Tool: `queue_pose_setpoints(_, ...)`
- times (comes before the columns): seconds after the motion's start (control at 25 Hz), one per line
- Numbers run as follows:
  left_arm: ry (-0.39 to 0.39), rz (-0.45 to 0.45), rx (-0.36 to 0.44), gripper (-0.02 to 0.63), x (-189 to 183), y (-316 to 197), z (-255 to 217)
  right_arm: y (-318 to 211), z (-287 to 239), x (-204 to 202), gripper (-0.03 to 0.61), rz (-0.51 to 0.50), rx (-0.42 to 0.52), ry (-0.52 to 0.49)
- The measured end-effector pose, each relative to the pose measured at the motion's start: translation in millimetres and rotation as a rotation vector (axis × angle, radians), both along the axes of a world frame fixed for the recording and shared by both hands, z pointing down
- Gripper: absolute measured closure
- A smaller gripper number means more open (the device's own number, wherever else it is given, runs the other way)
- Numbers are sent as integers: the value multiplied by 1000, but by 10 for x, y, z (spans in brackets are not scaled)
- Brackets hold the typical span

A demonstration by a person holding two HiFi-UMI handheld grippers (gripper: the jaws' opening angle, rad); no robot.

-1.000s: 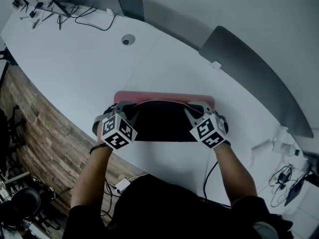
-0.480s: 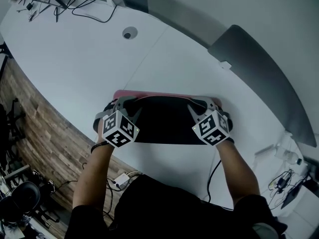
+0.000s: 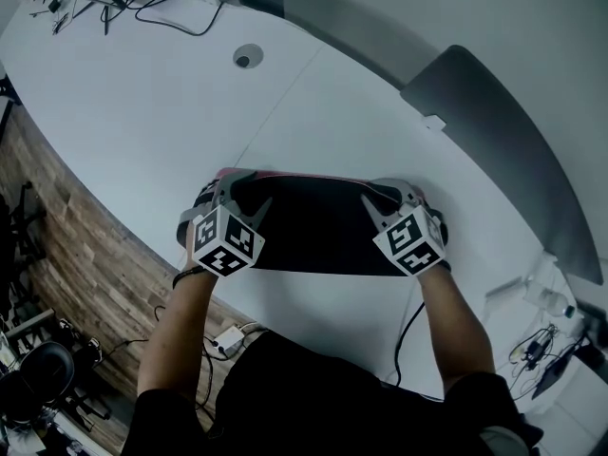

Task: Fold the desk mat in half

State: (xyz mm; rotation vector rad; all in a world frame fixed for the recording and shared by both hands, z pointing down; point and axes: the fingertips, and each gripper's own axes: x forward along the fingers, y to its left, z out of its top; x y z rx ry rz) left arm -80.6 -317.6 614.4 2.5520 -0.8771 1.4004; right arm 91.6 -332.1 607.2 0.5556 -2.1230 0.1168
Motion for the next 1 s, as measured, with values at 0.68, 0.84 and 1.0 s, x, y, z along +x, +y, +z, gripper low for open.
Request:
queue_pose_setpoints(0.68, 28, -153, 94, 212, -183, -239, -47, -14, 6, 23, 515, 3, 16, 7)
queue_pose_setpoints(0.84, 60, -167, 76, 211, -201, -246, -40, -19, -3, 19, 514, 1, 26, 12)
queue_pose_setpoints(1.0, 78, -185, 73, 210, -239, -259, -29, -30, 0, 4, 503, -5, 47, 23)
